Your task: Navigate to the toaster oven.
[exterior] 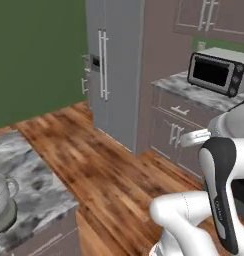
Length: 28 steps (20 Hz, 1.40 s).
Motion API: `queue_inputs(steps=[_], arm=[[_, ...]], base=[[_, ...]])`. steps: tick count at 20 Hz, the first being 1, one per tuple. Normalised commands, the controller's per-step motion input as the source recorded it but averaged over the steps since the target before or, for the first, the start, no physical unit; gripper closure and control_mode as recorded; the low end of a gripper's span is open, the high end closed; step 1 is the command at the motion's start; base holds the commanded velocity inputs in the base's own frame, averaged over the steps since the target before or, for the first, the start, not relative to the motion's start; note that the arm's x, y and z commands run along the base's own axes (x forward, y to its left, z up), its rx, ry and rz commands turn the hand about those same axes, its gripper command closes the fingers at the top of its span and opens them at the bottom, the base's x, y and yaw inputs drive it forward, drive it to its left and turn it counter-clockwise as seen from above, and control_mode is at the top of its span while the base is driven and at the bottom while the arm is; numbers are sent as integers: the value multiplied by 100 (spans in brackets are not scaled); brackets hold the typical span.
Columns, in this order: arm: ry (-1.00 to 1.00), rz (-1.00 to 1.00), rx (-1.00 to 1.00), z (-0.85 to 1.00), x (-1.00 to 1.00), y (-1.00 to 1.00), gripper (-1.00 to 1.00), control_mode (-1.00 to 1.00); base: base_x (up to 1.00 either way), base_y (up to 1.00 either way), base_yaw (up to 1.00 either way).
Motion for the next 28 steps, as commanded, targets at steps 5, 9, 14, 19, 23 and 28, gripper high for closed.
queue_inputs(steps=[5,9,14,19,23,28], arm=[[0,0,0,0,0,0,-100,100],[0,0,0,0,0,0,-100,100],[0,0,0,0,0,0,-100,100],[0,0,0,0,0,0,-100,100],[0,0,0,0,0,0,-100,100],[0,0,0,0,0,0,-100,100]], base=[[0,0,-99],[32,0,-83],[88,-58,-49],[100,-42,-37],[100,69,-47],[94,100,-35]])
